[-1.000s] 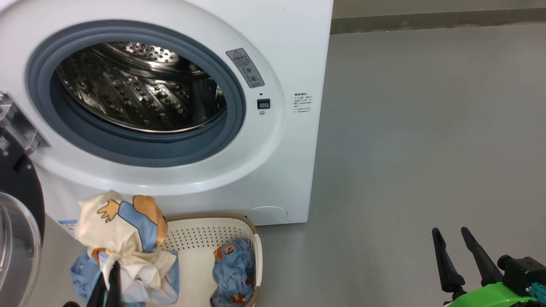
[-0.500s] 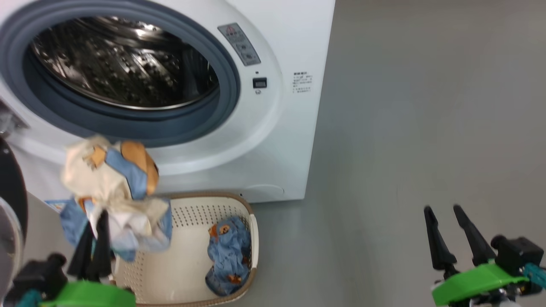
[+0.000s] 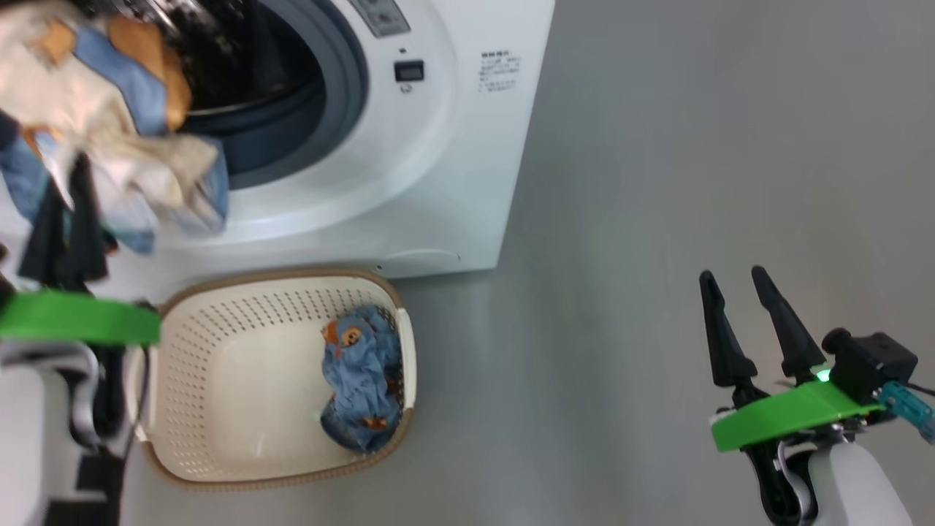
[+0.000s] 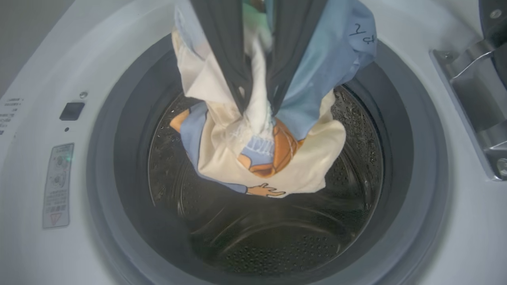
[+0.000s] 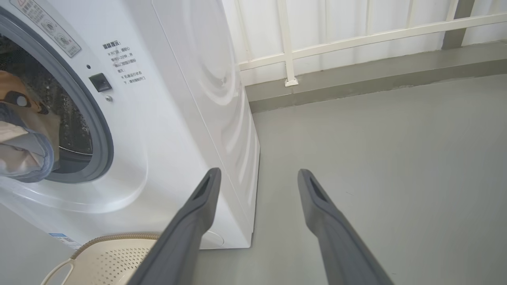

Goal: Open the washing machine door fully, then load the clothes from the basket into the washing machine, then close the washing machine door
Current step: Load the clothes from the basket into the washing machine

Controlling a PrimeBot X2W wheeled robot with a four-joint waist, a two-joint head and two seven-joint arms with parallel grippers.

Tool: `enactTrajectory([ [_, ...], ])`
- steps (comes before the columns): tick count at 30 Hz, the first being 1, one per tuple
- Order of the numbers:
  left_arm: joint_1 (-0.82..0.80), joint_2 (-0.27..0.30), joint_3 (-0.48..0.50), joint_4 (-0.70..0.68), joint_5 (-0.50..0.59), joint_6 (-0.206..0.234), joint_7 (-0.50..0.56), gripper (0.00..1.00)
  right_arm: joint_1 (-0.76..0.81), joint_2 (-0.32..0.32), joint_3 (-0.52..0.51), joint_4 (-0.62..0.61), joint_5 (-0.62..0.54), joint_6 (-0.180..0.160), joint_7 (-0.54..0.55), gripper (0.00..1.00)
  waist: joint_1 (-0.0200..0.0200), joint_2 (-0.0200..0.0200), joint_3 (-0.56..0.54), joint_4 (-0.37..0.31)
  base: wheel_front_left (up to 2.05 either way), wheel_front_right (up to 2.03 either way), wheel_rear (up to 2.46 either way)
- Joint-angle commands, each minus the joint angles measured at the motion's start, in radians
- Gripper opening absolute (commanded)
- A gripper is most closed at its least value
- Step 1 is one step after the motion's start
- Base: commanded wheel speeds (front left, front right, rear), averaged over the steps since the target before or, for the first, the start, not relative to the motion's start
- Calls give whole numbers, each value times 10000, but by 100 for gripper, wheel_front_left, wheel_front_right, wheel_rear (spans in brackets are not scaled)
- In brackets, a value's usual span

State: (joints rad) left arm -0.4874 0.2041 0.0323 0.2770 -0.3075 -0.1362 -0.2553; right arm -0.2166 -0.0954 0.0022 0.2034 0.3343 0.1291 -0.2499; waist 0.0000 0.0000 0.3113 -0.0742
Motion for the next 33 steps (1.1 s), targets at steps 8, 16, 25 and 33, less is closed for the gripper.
enactTrajectory([
  [8, -2694, 1299, 30, 1805, -87, 55, -65, 0, -777, 329, 334, -336, 30, 16, -118, 100, 0, 0, 1653, -1040, 0, 0, 0],
  [16, -4429, 2090, 298, 3229, 41, 55, -65, 0, -1249, 444, 820, -296, 308, 16, -118, 100, 0, 0, 2230, -1921, 0, 0, 0],
  [25, -5378, 2531, 756, 3800, 119, 55, -65, 88, -1365, 449, 1135, -338, 750, 16, -118, 100, 0, 0, 2497, -2534, 0, 0, 0],
  [33, -5332, 2640, 1134, 4067, 339, 55, -65, 100, -1346, 450, 1079, -348, 790, 16, -118, 100, 0, 0, 2494, -2697, 0, 0, 0],
])
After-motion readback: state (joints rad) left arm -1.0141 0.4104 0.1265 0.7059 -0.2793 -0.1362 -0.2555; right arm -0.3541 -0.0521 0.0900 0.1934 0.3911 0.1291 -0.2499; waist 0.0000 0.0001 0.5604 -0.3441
